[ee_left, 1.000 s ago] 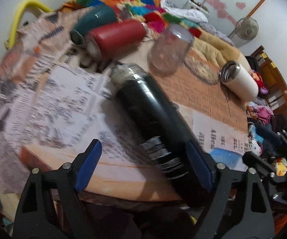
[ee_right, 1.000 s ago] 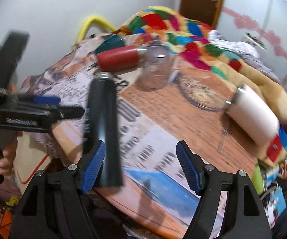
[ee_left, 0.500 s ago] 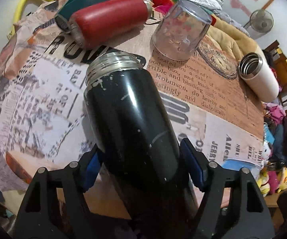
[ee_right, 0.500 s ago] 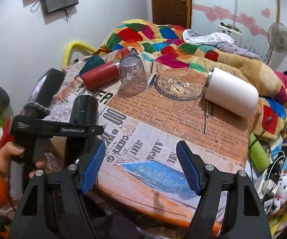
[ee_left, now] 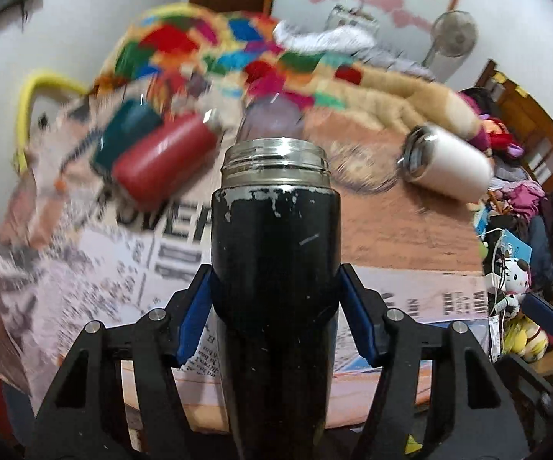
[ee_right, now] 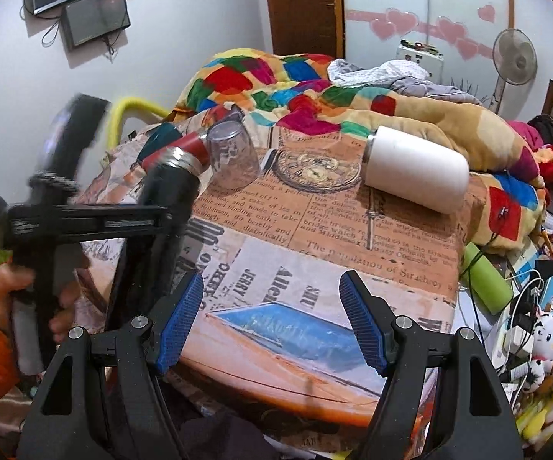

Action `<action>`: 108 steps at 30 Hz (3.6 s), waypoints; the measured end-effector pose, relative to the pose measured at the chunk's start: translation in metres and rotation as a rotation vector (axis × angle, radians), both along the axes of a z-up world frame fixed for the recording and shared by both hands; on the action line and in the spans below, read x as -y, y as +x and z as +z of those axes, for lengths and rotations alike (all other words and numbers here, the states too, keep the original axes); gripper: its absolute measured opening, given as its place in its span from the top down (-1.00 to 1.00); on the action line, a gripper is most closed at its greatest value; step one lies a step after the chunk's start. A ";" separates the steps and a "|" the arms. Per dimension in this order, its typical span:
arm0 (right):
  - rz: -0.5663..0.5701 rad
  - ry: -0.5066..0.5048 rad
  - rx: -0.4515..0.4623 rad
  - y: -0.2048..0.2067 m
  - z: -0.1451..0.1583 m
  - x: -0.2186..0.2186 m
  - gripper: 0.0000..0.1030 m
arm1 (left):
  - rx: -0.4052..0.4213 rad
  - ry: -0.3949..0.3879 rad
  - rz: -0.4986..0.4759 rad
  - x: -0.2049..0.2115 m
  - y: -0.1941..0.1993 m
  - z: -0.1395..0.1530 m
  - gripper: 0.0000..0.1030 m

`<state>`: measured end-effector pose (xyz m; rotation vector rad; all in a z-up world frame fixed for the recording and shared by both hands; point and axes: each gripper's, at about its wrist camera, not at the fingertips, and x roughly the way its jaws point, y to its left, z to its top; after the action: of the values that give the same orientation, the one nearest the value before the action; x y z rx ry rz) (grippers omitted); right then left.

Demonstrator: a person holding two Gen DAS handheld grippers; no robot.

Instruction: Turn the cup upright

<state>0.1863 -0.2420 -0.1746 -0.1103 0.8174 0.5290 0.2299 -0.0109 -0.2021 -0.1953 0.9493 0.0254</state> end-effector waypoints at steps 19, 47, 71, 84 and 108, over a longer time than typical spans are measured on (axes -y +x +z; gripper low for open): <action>-0.046 0.013 0.020 0.013 0.003 0.004 -0.37 | 0.187 0.116 -0.079 0.038 0.036 0.054 -0.23; -0.102 0.166 0.201 -0.039 0.088 0.032 -0.37 | 0.382 0.165 -0.176 0.046 -0.069 0.133 -0.30; -0.168 0.304 0.630 -0.174 0.185 0.034 -0.92 | 0.802 0.145 -0.002 0.027 -0.267 0.214 -0.93; -0.183 0.261 0.641 -0.185 0.183 0.037 -1.00 | 0.826 0.179 -0.001 0.036 -0.282 0.213 -0.98; -0.189 0.257 0.610 -0.187 0.179 0.037 -1.00 | 0.817 0.183 0.000 0.037 -0.277 0.208 -0.99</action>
<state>-0.0004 -0.2785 0.0043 0.0437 0.1587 0.3850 -0.0474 -0.0478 0.0055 -0.0240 0.1296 0.0285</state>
